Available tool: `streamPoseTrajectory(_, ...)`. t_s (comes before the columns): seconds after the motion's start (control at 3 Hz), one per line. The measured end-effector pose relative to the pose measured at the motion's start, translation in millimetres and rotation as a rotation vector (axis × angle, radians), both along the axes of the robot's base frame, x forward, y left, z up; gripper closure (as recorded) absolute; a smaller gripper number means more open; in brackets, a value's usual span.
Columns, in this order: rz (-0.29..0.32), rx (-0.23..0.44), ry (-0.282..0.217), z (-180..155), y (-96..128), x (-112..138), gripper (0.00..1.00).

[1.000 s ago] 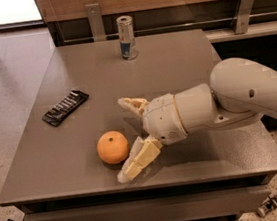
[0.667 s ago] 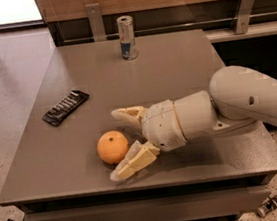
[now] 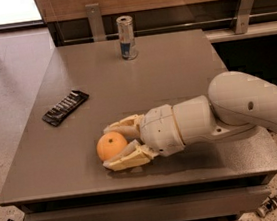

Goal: Move orange near redbull can

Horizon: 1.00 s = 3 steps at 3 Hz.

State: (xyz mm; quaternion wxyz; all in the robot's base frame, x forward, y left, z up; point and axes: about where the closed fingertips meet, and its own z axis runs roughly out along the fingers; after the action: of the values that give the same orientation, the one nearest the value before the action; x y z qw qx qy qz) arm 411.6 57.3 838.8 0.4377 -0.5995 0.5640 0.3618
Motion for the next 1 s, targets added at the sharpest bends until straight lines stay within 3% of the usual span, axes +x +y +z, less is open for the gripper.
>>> streamPoseTrajectory(0.33,0.004,-0.001,-0.001,0.6,1.7,-1.0,0.88)
streamPoseTrajectory(0.67,0.007,-0.002,-0.003,1.2,3.2,-1.9,1.0)
streamPoseTrajectory(1.0,0.007,-0.003,-0.003,1.2,3.3,-1.9,1.0)
